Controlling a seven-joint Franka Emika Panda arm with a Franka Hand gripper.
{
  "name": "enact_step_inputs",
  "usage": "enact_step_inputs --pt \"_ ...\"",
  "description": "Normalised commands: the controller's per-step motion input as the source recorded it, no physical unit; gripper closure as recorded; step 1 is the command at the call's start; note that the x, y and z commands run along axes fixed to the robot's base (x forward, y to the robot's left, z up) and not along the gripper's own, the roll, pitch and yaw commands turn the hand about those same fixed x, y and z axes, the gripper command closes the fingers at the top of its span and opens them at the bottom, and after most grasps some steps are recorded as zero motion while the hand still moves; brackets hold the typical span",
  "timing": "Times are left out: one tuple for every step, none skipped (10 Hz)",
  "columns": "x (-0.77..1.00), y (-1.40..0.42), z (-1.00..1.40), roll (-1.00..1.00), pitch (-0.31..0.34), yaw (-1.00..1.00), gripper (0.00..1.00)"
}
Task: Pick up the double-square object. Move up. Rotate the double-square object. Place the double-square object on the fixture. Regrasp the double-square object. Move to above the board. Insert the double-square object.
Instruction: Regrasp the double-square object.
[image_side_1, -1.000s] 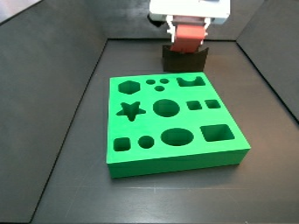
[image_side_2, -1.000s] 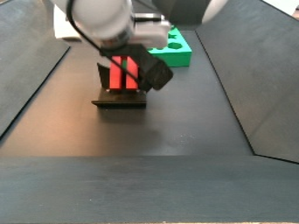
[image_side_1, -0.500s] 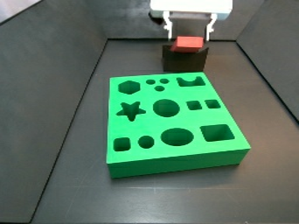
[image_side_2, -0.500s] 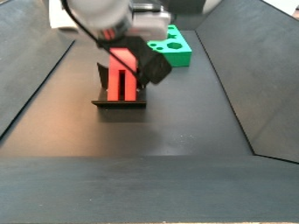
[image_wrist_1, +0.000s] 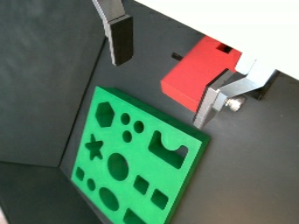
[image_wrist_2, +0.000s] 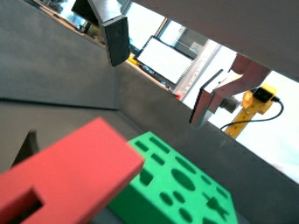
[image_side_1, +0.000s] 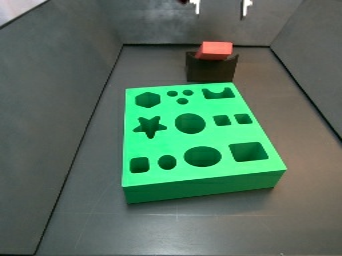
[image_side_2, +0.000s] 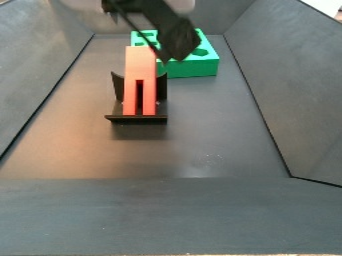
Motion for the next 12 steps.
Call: enact_step_inputs --pt "-0.03 0.01 0.19 0.03 0.044 0.00 0.00" --pt "0.15 -0.68 0.79 1.00 0.034 0.06 0.00" --pt "0.15 -0.65 0.73 1.00 0.034 0.06 0.00" --pt "0.06 -0.45 0.54 1.00 0.031 0.06 0.00" --pt "0.01 -0.25 0.33 1.00 0.028 0.06 0.00" --pt "-0.01 -0.12 0.13 1.00 0.026 0.06 0.00" --pt "0.00 -0.08 0.05 1.00 0.026 0.06 0.00" --pt "0.00 -0.06 0.04 1.00 0.027 0.06 0.00" --pt "-0.01 -0.04 0.04 1.00 0.026 0.06 0.00" --pt "-0.02 -0.03 0.02 1.00 0.023 0.06 0.00" --pt "-0.02 -0.03 0.01 1.00 0.020 0.06 0.00" --pt "-0.02 -0.02 0.00 1.00 0.017 0.06 0.00"
